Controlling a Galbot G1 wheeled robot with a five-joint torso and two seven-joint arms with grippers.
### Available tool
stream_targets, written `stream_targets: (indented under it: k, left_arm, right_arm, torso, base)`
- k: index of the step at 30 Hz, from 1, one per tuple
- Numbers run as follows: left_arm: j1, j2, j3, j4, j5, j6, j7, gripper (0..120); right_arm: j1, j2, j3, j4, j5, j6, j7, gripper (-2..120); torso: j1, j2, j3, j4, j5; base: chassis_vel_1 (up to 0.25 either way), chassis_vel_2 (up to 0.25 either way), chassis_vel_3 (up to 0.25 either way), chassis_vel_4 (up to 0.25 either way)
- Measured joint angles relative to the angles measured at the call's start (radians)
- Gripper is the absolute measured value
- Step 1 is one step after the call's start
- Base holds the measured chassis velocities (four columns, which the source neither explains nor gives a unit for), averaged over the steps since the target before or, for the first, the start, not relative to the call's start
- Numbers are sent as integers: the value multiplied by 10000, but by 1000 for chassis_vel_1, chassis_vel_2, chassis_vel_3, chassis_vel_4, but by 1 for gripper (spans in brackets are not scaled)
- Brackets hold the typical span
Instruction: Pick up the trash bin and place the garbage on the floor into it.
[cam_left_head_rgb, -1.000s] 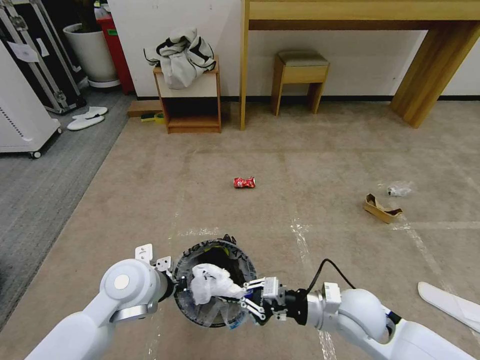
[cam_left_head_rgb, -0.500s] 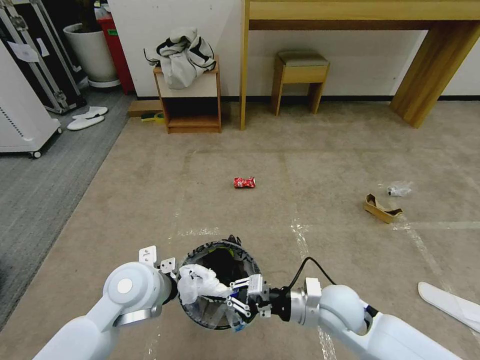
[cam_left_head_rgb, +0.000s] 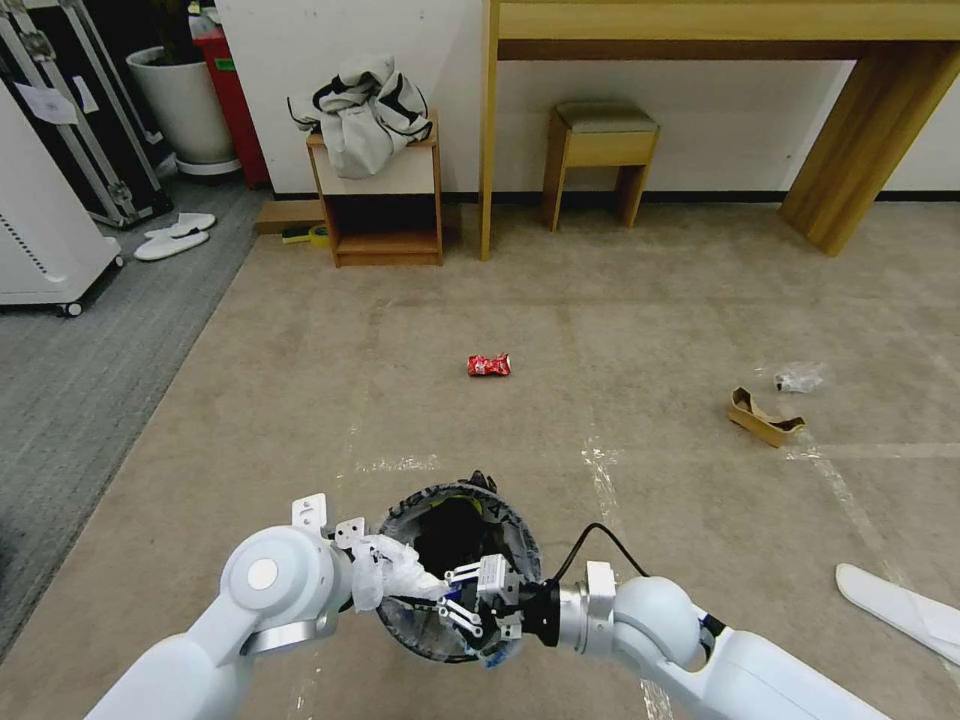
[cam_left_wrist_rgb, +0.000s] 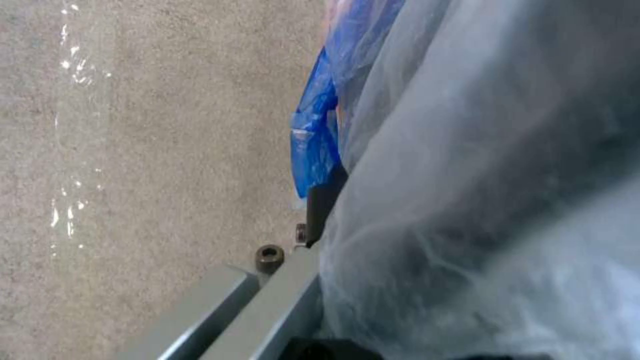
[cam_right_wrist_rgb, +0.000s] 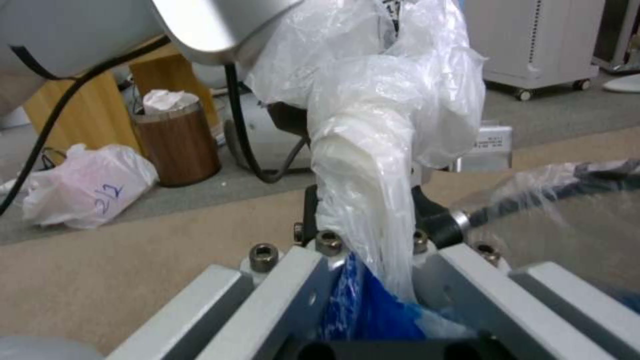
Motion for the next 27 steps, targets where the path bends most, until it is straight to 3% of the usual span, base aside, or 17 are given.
stream_targets:
  k: [17,25,27]
  left_arm:
    - [191,83,-169,-177,-144,-9,38,0]
    - [212,39,-151,-112,-148,-16,52,0]
    - [249,47,-161,-111,-157,-8,59,0]
  right_arm:
    - [199,347,-257,-841,-142,394,-11,1]
    - [113,287,-2,-1083,-204,526,-35,30]
    - [102,282,74,-1126,-225,551,-174,42]
  torso:
    - [0,0,0,0,1]
    - [0,1,0,-1,1]
    - [0,1,0,-1,2]
  base:
    - [0,0,0,0]
    - [0,0,0,0]
    - [0,0,0,0]
